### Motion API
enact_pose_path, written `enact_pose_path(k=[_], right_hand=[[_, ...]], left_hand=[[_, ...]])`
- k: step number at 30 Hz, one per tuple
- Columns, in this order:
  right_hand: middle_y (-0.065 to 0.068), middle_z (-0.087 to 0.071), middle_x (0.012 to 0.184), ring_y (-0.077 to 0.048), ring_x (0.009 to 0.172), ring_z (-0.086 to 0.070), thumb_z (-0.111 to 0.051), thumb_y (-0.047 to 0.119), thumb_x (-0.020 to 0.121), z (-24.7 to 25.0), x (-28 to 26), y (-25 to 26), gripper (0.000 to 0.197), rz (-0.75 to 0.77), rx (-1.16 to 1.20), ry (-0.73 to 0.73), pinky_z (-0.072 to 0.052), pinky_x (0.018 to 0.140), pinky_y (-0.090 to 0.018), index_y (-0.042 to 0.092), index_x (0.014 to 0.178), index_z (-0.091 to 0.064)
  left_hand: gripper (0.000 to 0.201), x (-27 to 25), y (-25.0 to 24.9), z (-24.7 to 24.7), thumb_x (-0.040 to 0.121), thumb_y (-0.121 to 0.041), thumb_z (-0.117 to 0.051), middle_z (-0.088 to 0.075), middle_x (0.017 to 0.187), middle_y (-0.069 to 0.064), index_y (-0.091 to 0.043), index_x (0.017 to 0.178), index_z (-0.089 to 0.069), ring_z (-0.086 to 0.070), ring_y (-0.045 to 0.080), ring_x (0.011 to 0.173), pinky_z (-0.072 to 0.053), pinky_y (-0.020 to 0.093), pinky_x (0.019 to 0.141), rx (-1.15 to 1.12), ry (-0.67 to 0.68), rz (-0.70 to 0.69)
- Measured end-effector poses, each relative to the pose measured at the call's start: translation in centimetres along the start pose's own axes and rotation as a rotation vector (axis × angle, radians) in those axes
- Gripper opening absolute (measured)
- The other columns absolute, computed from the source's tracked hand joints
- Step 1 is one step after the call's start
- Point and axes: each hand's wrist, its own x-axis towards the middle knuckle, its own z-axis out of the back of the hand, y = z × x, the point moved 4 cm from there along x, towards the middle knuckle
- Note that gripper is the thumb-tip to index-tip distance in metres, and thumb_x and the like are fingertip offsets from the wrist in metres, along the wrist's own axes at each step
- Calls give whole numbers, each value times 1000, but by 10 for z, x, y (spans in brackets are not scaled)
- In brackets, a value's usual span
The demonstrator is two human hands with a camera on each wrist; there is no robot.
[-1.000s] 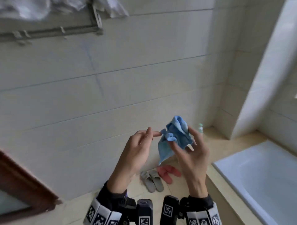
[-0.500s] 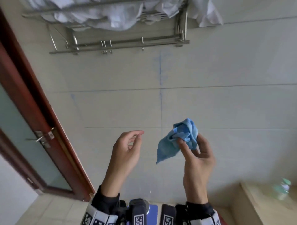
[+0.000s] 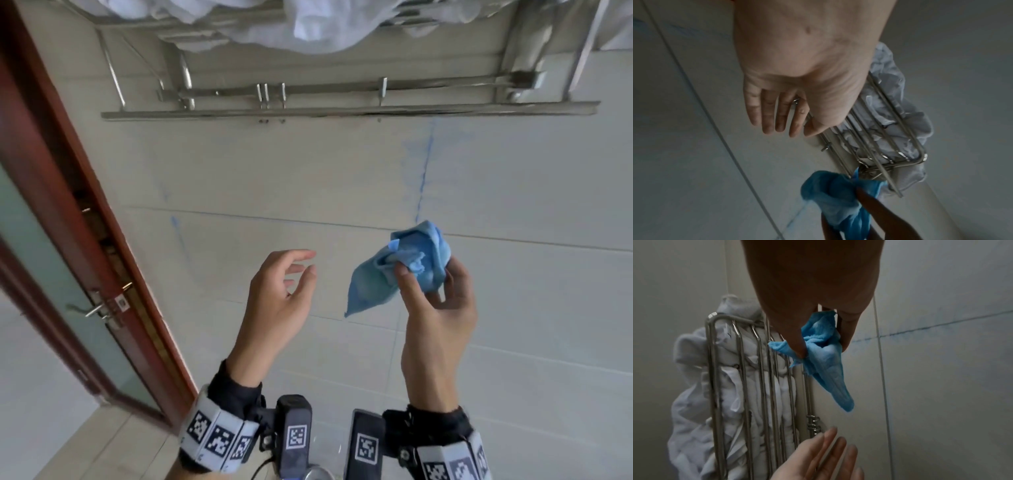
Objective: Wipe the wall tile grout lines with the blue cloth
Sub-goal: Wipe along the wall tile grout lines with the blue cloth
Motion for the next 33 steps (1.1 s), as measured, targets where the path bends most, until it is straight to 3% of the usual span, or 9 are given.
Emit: enact_pose_path(k=[5,10,15,17,20,26,31,33], right_hand=[[-1,-72,120,-23,112,-71,-81,1,86,-52,46,-35,43,-26,7,163,-57,90,-28,14,124,-66],[6,-72,116,-14,108,-71,-82,1,85,-100,69,-62,45,12,-9,234,-57,82,-21,11,125,-65],[8,-65,126,-18,120,-63,-84,13,88,-134,80,-82,51,197,-181,203,-57,94,-49,18,133,-62],[3,-62,129,-18,122,-60,-83,13,88,-153,82,-87,51,331,-280,203,-52,99,-51,13,134,-60],[-5,-60,135,-25,125,-55,-81,13,89,-190,80,-96,53,462,-449,236,-45,109,-36,7,136,-59],[3,-59,135,-18,118,-50,-81,17,90,-270,57,-134,51,635,-635,249,-34,100,-10,13,137,-60],[0,-60,138,-23,121,-52,-81,13,88,-339,42,-172,54,752,-767,94,-37,104,-14,11,138,-62],[-2,-62,139,-26,121,-53,-82,7,86,-372,32,-184,52,803,-841,72,-33,104,-12,10,135,-65]], left_hand=[[20,33,37,16,100,-15,-63,-67,121,-16,-24,116,-70,-65,2,110,-52,23,95,106,-148,17],[22,62,64,42,100,-14,-63,-66,120,-14,-24,118,-70,-63,-2,110,-49,15,92,225,-221,51],[24,91,87,78,100,-10,-62,-66,121,-13,-22,119,-70,-63,-1,111,-47,6,89,266,-290,63],[25,105,97,94,100,-9,-62,-66,121,-12,-22,119,-70,-63,-2,111,-47,5,88,269,-314,64],[25,129,115,118,99,-6,-61,-67,120,-9,-22,116,-70,-64,3,110,-50,17,90,264,-359,33],[28,181,158,176,96,-4,-62,-65,121,-4,-17,120,-68,-64,11,110,-55,30,93,264,-357,-123],[36,233,191,245,95,-3,-61,-57,127,0,-12,130,-62,-59,16,119,-53,42,101,315,-301,-329],[41,256,193,278,93,-1,-60,-55,132,7,-7,133,-58,-56,24,126,-46,38,110,378,-311,-393]])
